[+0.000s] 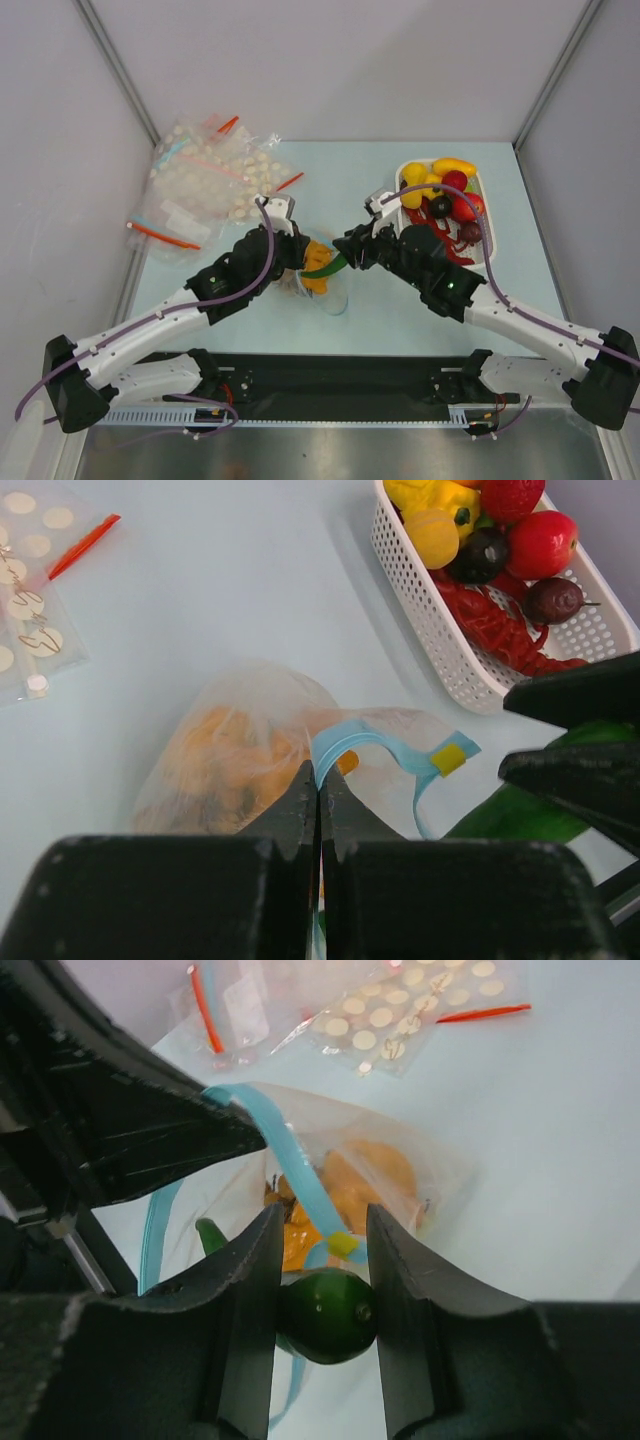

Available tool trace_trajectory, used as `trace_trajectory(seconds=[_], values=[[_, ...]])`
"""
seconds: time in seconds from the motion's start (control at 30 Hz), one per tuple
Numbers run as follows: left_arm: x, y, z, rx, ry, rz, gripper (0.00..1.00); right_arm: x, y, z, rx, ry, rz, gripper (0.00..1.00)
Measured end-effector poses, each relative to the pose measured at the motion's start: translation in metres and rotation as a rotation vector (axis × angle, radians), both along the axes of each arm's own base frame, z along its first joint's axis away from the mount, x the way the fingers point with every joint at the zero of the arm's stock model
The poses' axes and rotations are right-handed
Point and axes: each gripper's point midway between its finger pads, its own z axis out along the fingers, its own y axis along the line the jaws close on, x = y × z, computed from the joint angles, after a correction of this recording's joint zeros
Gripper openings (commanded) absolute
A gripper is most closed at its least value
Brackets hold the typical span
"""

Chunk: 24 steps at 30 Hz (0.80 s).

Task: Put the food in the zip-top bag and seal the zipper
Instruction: Place the fake vegetable in the zipper food storage bag.

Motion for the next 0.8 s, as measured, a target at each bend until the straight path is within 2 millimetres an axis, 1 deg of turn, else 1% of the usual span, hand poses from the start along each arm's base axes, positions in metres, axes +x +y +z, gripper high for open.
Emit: trace_trajectory(seconds=[0.1, 0.23, 0.33, 0.4, 0.57, 0.67, 0.8], values=[[-0.001, 0.001, -0.002, -0.002, 0.012, 0.004, 0.00, -0.012, 0.017, -0.002, -0.002, -0.043, 0.014, 0.00], [-0.004, 0.002, 0.002, -0.025, 0.015, 0.005, 0.00, -0.031, 0.039, -0.018, -0.028, -0.087, 0.015, 0.00], [-0.005, 0.002, 0.006, -0.046, 0.014, 0.003, 0.00, -0.035, 0.048, -0.025, -0.063, -0.127, -0.045, 0.00], [-0.006, 0.002, 0.007, -0.054, 0.014, 0.001, 0.00, -0.033, 0.046, -0.023, -0.066, -0.155, -0.113, 0.00], [-0.008, 0.001, 0.007, -0.063, 0.025, 0.000, 0.00, -0.018, 0.024, -0.012, -0.032, -0.193, -0.299, 0.00], [-0.009, 0.000, 0.006, -0.077, 0.039, 0.001, 0.01, -0.013, 0.016, -0.009, -0.021, -0.193, -0.353, 0.00], [-0.009, -0.002, 0.002, -0.105, 0.071, 0.018, 0.00, -0.010, 0.010, -0.013, -0.007, -0.156, -0.405, 0.00]])
